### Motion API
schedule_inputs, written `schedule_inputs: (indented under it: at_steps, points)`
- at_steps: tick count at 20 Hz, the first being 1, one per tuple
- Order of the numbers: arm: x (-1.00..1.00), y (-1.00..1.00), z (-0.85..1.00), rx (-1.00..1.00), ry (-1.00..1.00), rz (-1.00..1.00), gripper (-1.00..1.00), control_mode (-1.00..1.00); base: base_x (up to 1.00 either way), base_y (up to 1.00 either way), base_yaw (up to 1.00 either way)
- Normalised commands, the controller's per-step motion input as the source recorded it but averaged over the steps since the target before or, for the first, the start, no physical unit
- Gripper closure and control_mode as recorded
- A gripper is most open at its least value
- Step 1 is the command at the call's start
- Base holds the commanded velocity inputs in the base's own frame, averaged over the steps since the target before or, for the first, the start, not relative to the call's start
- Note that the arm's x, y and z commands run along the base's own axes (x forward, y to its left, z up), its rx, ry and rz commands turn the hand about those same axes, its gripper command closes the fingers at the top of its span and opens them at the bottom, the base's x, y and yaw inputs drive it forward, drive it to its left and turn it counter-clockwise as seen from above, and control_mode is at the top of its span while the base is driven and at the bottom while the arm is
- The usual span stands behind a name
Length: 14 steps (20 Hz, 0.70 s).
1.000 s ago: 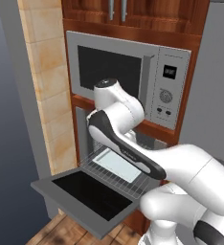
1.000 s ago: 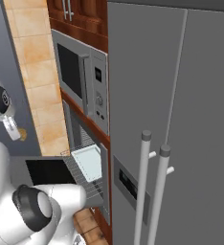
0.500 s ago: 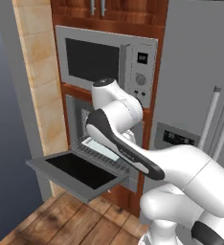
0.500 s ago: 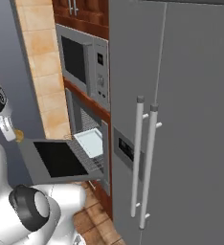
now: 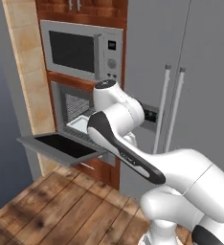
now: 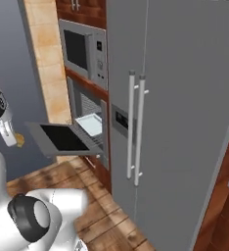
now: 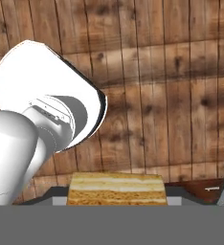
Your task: Take the baked cake out of the oven and place it on the plate for cooling. Then close the oven door.
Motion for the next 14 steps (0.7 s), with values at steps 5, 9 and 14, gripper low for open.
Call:
schedule_inputs:
  at_steps: [5, 9, 14]
  points:
    - [0.0, 0.0, 0.0, 0.0, 0.0, 0.0, 1.0, 1.0, -0.99, -0.65, -0.15]
    - [0.0, 0.0, 0.0, 0.0, 0.0, 0.0, 1.0, 1.0, -0.49, -1.0, -0.33]
    - [0.0, 0.0, 0.0, 0.0, 0.0, 0.0, 1.0, 1.0, -0.18, -1.0, -0.21]
